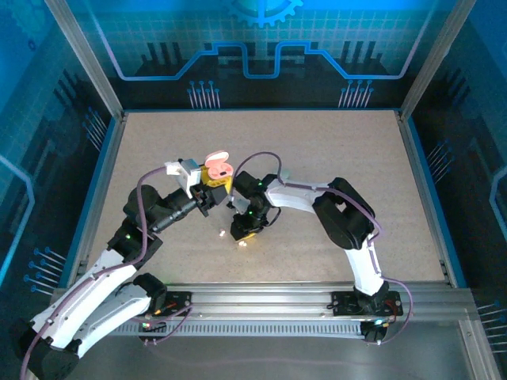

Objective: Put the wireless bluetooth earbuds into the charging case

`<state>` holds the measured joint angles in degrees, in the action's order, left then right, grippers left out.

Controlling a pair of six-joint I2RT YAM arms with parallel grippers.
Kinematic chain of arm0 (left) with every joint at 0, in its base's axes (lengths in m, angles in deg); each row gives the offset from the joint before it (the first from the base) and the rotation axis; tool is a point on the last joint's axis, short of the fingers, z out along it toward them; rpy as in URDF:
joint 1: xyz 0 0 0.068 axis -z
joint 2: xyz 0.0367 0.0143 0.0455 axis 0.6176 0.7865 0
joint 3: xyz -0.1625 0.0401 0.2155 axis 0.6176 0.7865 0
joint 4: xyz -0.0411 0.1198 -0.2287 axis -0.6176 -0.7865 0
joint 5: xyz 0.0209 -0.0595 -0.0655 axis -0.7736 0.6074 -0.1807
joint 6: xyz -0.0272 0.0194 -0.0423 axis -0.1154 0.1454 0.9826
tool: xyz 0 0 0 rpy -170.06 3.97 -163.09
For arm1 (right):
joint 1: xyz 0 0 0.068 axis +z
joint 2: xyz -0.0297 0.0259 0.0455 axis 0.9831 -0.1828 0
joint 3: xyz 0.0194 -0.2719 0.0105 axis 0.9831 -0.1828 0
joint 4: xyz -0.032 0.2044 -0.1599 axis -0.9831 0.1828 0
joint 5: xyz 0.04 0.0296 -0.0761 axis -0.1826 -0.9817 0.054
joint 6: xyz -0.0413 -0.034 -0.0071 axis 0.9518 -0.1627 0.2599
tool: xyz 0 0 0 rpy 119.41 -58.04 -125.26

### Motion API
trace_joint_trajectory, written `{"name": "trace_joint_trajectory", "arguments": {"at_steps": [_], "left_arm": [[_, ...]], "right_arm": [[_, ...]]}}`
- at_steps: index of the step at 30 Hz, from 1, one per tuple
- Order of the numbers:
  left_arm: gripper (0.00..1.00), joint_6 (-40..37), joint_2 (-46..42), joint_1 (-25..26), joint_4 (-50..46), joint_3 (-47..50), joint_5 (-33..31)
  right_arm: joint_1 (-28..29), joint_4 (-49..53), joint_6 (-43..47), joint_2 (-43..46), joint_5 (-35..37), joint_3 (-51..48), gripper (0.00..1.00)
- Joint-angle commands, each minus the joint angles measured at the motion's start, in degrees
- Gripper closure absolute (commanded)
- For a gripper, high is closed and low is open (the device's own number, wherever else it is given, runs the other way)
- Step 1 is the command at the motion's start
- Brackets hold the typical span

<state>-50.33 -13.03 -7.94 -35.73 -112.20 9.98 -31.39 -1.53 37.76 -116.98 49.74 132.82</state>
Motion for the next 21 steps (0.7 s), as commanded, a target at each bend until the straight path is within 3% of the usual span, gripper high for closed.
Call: {"name": "trace_joint_trajectory", "arguments": {"at_steps": [1, 21], "left_arm": [[0.68, 0.7, -0.2, -0.3, 1.4, -1.1, 0.9], [0.68, 1.3, 0.3, -0.2, 1.9, -1.1, 1.2]], "right_arm": [[1.3, 0.6, 1.2, 0.8, -2.1, -1.6, 0.67], [4.5, -2.5, -2.0, 3.2, -3.3, -2.5, 0.66]]}}
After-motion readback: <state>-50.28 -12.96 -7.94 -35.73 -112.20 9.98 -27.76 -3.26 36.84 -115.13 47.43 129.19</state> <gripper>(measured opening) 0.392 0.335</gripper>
